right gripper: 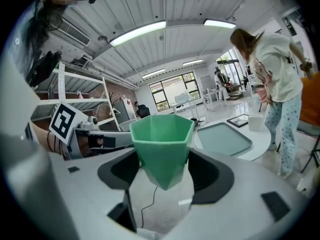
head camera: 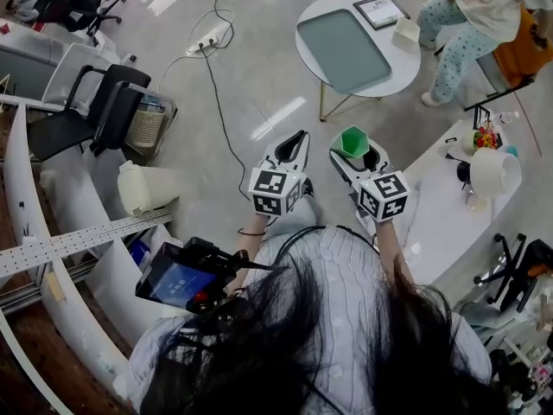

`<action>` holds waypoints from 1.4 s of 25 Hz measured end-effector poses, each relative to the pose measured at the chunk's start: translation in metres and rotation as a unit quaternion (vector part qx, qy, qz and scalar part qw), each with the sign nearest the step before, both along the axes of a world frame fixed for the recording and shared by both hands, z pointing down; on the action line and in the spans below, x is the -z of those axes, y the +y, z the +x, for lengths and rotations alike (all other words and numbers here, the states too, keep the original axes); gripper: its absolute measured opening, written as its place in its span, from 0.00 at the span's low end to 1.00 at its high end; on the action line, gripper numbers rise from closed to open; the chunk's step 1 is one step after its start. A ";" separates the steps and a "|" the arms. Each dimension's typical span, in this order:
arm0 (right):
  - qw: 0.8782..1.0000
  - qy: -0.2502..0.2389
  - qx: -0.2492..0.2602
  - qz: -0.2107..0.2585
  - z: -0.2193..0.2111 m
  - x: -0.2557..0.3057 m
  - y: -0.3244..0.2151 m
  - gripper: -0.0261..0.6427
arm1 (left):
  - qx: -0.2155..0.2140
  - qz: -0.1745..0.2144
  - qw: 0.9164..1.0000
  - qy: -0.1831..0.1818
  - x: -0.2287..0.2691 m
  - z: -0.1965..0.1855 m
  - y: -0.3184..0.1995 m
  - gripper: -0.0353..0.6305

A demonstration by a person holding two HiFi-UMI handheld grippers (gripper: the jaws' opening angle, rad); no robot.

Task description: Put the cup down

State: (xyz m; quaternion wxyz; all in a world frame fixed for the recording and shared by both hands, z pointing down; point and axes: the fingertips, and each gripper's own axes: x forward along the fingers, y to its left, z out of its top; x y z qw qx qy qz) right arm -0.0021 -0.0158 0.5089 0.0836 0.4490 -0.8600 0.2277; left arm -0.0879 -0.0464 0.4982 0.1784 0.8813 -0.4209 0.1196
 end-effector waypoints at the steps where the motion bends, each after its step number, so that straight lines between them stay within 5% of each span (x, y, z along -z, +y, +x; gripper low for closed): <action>1: 1.000 -0.001 -0.002 0.000 -0.001 0.000 -0.005 0.51 | -0.003 0.000 1.000 0.001 0.000 -0.001 -0.006 0.10; 16: 1.000 -0.005 -0.030 0.004 -0.023 0.003 -0.063 0.51 | -0.022 0.001 1.000 0.008 -0.003 -0.026 -0.065 0.10; 35: 0.999 -0.005 -0.052 -0.002 -0.011 0.005 -0.067 0.51 | -0.043 -0.014 0.999 0.014 -0.011 -0.015 -0.066 0.10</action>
